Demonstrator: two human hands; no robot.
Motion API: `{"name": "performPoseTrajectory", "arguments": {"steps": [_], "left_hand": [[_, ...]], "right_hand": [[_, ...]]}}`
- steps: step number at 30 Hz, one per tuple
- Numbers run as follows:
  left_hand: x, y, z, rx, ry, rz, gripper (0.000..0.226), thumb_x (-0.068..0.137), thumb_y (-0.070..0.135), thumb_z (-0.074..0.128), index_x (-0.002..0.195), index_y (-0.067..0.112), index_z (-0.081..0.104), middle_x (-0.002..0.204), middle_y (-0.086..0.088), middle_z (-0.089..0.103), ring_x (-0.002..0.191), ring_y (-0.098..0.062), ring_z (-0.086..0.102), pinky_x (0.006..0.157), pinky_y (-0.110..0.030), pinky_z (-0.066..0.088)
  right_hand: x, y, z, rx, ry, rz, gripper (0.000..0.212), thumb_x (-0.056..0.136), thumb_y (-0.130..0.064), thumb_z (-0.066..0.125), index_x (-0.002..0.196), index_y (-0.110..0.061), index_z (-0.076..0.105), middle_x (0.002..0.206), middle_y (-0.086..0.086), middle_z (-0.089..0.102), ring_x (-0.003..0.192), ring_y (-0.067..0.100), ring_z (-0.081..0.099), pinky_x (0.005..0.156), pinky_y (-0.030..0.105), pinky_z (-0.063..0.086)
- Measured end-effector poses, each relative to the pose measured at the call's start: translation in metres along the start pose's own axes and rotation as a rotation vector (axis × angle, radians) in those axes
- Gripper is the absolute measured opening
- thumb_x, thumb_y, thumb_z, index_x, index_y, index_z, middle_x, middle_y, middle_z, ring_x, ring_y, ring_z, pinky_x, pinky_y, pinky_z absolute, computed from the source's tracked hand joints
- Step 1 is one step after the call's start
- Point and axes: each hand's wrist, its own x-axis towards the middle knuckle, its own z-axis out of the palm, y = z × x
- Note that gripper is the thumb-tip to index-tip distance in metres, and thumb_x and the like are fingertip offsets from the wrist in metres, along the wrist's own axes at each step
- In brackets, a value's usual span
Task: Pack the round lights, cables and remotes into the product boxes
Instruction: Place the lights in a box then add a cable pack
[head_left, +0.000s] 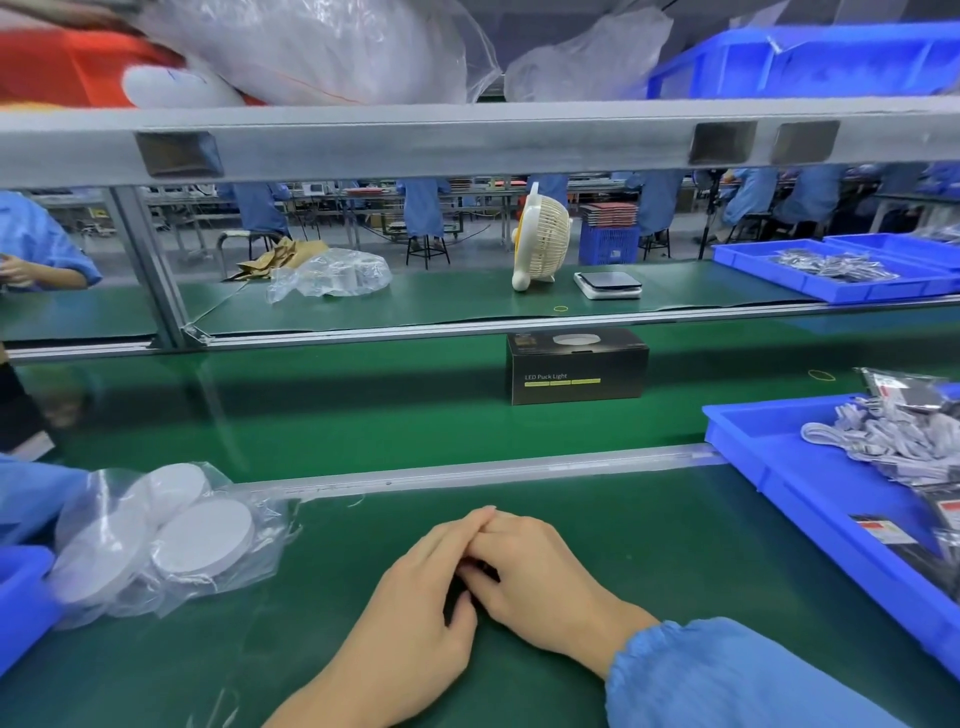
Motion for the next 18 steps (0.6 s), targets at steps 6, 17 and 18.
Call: {"name": "performPoseTrajectory", "arguments": {"steps": [6,17,18], "left_hand": [[0.004,-0.039,-0.035,0.244,0.098,-0.117,0.055,0.082,0.001,0.064,0.132,0.022,0.059,0.134,0.010,0.059,0.125,-0.010,0.053,0.110,-0.027,0.038],[0.003,-0.075,-0.064,0.461,-0.030,-0.195,0.039,0.102,0.015,0.043,0.137,0.024,0.058,0.147,0.017,0.045,0.145,-0.010,0.032,0.117,-0.024,0.022],[0.003,-0.073,-0.062,0.435,-0.018,-0.169,0.037,0.101,0.012,0.046,0.131,0.024,0.063,0.143,0.017,0.050,0.142,-0.009,0.036,0.115,-0.020,0.024]], "right_hand": [[0.001,0.001,0.001,0.032,-0.018,0.023,0.015,0.090,-0.016,0.061,0.098,-0.019,0.073,0.094,-0.006,0.069,0.088,0.012,0.059,0.084,0.026,0.048],[0.001,0.002,0.002,0.046,-0.037,0.069,0.014,0.091,-0.018,0.060,0.097,-0.021,0.072,0.093,-0.012,0.066,0.082,0.001,0.054,0.079,0.017,0.044],[0.001,0.003,0.001,0.053,-0.037,0.073,0.014,0.091,-0.018,0.060,0.097,-0.021,0.072,0.093,-0.012,0.066,0.080,0.000,0.053,0.078,0.017,0.044]]}}
